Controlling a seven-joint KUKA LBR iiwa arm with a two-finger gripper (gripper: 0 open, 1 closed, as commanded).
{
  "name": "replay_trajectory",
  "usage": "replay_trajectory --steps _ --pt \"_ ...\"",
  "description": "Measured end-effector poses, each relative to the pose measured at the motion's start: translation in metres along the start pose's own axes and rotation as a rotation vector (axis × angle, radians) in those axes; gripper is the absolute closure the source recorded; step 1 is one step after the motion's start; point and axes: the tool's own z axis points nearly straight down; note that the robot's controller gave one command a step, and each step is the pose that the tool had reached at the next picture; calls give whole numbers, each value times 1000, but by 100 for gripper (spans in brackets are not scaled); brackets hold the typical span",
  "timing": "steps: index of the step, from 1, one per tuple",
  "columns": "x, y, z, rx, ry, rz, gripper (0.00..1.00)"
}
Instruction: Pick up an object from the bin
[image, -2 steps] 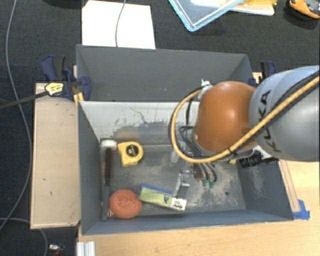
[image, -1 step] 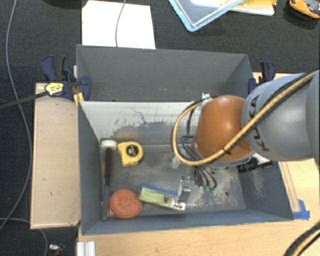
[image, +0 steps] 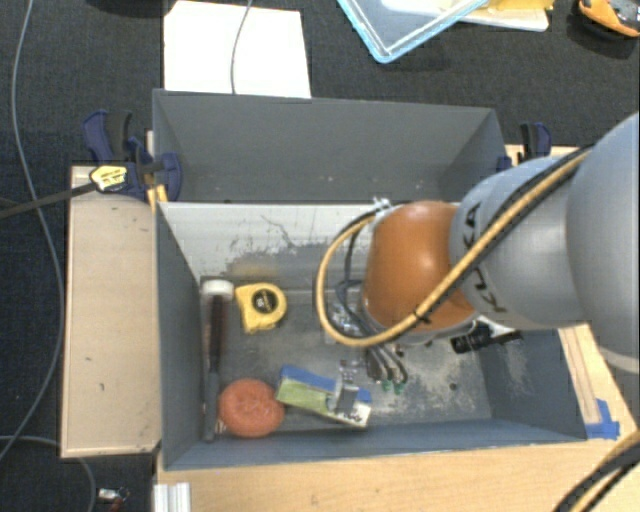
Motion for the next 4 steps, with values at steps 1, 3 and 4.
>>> replay_trajectory --steps 1,3,4 --pt "-53 -7 56 -3 -4 -133 0" --pt "7 5 59 -10 -10 -79 100" --pt "7 5 59 -10 -10 -75 100"
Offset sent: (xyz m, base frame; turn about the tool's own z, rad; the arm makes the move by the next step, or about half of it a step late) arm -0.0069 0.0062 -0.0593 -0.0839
